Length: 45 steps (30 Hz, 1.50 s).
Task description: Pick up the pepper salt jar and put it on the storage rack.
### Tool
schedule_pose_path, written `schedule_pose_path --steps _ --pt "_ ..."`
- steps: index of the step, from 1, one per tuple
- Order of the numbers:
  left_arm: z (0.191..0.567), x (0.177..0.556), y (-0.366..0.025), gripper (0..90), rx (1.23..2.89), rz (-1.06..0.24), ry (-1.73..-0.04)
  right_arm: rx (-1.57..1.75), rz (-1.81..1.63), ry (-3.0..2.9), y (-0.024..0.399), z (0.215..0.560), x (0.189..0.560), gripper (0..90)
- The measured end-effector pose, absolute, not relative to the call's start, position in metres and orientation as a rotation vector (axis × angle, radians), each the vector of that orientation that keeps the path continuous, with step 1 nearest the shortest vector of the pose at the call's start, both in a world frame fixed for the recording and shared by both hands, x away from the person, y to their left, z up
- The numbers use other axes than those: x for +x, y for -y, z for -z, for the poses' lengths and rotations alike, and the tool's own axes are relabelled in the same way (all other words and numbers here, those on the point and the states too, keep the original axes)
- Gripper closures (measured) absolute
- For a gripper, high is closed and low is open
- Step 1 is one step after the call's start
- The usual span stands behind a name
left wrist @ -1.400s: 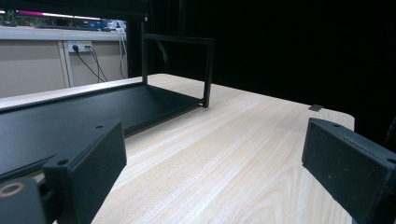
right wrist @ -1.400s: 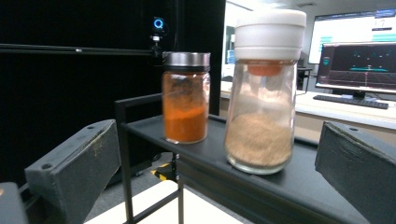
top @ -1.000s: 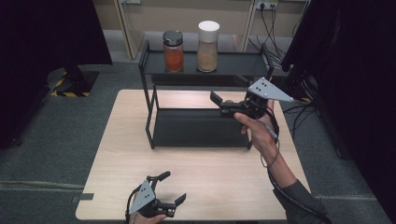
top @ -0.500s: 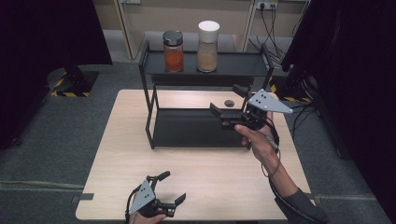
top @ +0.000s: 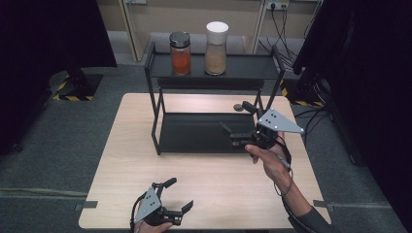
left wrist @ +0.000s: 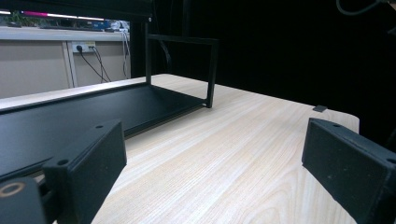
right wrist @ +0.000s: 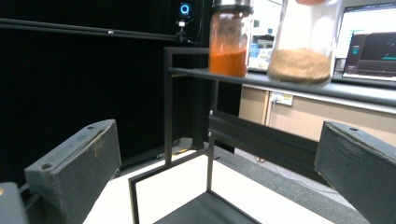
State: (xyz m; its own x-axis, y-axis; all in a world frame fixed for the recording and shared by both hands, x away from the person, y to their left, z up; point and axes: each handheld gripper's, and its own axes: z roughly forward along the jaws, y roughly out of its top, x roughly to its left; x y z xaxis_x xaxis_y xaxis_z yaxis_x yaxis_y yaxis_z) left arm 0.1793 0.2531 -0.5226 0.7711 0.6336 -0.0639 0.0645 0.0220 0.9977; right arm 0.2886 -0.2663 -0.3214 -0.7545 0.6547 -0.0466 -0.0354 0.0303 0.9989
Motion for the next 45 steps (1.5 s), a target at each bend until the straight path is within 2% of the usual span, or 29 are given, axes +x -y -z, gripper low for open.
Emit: schedule_pose_path --steps 19,45 --pt "0.523 0.179 -0.253 5.8 1.505 -0.487 -0.592 0.622 -1.754 -1.832 0.278 0.360 0.263 0.4" --pt "0.523 0.179 -0.253 5.8 1.501 -0.490 -0.594 0.635 -1.785 -1.868 0.280 0.393 0.241 0.4"
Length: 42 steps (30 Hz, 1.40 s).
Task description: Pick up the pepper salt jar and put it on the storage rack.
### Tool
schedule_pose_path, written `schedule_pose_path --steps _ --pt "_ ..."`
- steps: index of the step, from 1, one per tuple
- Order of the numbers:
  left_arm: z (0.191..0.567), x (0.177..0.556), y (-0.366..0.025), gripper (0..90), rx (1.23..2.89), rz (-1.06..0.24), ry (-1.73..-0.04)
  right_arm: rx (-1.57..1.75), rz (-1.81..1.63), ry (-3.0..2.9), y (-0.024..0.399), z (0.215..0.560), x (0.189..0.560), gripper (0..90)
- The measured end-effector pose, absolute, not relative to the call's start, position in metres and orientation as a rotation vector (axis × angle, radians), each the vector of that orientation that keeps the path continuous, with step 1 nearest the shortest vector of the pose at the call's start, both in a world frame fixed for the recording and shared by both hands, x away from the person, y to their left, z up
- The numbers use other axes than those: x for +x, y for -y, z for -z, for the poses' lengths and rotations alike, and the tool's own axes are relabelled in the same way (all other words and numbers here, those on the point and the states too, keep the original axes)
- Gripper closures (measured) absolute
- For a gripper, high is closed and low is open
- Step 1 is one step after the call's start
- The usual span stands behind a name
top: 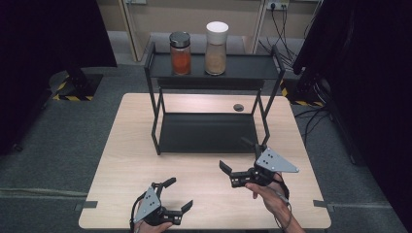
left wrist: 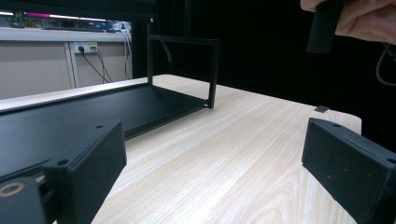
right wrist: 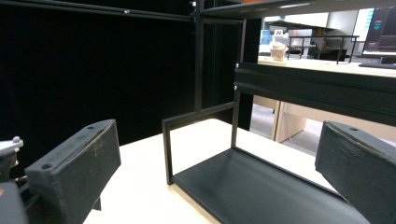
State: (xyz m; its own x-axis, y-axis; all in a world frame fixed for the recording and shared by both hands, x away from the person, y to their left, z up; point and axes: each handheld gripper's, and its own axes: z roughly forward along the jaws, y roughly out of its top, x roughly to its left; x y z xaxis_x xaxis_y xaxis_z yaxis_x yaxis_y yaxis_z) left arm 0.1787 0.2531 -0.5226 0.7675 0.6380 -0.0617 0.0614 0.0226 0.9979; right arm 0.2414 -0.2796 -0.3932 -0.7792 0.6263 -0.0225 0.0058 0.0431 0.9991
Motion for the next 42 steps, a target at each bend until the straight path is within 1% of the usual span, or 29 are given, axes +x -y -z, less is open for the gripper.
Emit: schedule_pose_path --steps 23,42 --pt "0.523 0.179 -0.253 5.8 1.498 -0.493 -0.600 0.675 -1.778 -1.914 0.282 0.430 0.221 0.4" --pt "0.524 0.179 -0.254 5.8 1.491 -0.496 -0.606 0.681 -1.772 -1.940 0.280 0.453 0.210 0.4"
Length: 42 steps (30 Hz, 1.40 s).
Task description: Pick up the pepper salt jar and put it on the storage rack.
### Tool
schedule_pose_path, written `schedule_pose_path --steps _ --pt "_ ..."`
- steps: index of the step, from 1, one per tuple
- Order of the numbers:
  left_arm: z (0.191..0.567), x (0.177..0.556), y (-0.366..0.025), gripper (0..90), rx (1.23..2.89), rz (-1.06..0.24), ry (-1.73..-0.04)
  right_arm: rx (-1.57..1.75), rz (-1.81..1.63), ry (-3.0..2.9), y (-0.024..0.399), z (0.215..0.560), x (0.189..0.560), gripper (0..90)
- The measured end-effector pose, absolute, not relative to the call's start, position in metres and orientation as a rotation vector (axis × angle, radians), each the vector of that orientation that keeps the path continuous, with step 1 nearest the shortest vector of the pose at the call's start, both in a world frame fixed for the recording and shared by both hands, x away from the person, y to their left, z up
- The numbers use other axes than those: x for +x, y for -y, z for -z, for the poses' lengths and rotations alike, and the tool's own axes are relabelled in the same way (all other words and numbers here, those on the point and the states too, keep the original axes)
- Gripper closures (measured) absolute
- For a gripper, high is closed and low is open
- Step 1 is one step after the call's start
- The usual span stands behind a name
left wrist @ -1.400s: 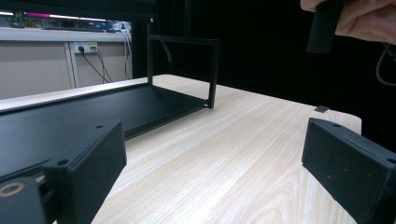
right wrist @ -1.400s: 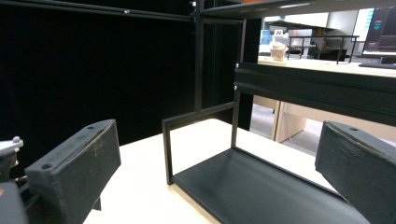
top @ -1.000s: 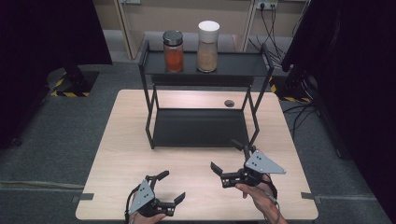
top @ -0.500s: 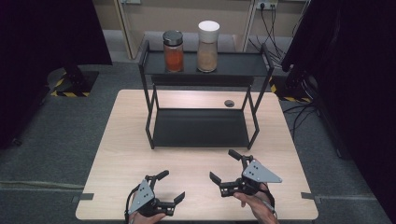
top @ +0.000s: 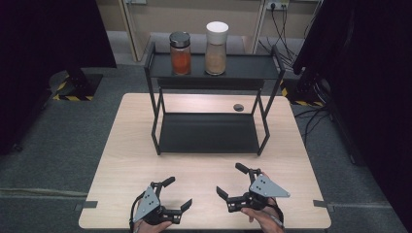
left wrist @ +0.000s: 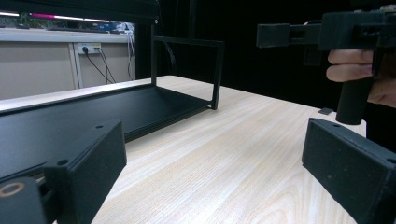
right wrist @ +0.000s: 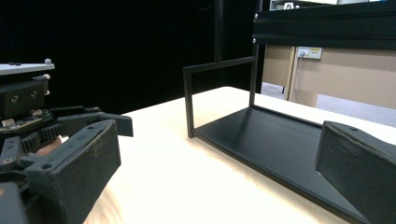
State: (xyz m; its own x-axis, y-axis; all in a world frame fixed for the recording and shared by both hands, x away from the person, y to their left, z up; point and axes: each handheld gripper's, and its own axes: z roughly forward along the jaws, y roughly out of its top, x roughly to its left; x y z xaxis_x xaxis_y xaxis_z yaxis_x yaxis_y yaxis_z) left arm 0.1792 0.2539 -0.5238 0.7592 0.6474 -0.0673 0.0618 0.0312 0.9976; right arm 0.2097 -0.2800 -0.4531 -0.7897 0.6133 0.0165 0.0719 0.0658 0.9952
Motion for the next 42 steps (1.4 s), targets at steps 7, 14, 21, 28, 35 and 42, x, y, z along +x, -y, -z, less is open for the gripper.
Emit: schedule_pose_path --steps 7,14,21,28,35,42 --pt "0.524 0.180 -0.254 5.8 1.486 -0.497 -0.610 0.682 -1.756 -1.955 0.280 0.461 0.208 0.4" --pt "0.524 0.179 -0.255 5.8 1.484 -0.503 -0.613 0.672 -1.758 -1.959 0.282 0.468 0.206 0.4" --pt "0.524 0.179 -0.255 5.8 1.481 -0.506 -0.610 0.675 -1.767 -1.959 0.285 0.473 0.205 0.4" --pt "0.524 0.179 -0.255 5.8 1.482 -0.504 -0.614 0.687 -1.765 -1.961 0.287 0.475 0.204 0.4" --pt "0.524 0.177 -0.256 5.8 1.474 -0.506 -0.617 0.695 -1.758 -1.960 0.288 0.476 0.204 0.4" --pt "0.524 0.177 -0.256 5.8 1.473 -0.507 -0.613 0.694 -1.755 -1.966 0.287 0.476 0.204 0.4"
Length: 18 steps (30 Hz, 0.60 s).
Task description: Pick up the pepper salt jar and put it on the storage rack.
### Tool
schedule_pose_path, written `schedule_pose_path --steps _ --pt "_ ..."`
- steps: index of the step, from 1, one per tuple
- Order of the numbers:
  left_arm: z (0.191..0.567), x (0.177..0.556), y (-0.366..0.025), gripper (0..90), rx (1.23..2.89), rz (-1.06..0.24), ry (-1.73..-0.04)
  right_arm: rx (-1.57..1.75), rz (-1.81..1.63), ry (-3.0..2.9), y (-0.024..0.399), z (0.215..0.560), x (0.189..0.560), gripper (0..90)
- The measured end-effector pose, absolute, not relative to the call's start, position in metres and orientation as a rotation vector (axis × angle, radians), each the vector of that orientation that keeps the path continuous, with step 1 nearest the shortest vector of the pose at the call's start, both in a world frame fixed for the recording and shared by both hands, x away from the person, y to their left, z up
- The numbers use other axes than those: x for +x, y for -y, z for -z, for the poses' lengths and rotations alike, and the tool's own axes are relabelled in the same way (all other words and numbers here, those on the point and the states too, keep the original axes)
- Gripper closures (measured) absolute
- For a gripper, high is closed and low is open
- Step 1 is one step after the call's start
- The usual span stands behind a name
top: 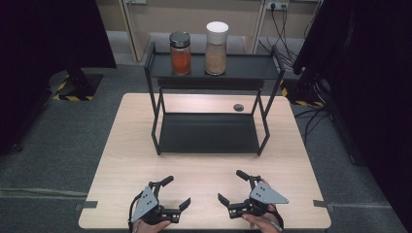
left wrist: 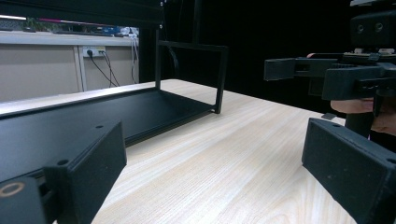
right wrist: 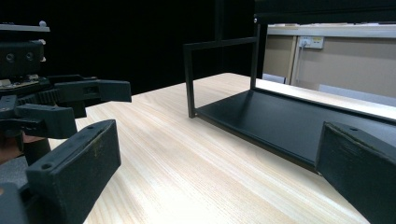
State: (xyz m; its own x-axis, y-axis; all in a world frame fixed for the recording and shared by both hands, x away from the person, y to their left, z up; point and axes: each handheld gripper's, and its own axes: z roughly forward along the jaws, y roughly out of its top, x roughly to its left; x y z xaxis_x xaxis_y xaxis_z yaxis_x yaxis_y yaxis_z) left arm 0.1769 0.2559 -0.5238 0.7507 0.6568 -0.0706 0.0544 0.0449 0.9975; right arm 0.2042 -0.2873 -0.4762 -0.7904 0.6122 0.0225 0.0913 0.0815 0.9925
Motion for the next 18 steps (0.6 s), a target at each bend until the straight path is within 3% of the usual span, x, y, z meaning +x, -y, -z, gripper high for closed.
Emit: schedule_pose_path --steps 18 --pt "0.5238 0.1770 -0.2556 5.8 1.473 -0.508 -0.613 0.699 -1.760 -1.962 0.2878 0.4765 0.2046 0.4"
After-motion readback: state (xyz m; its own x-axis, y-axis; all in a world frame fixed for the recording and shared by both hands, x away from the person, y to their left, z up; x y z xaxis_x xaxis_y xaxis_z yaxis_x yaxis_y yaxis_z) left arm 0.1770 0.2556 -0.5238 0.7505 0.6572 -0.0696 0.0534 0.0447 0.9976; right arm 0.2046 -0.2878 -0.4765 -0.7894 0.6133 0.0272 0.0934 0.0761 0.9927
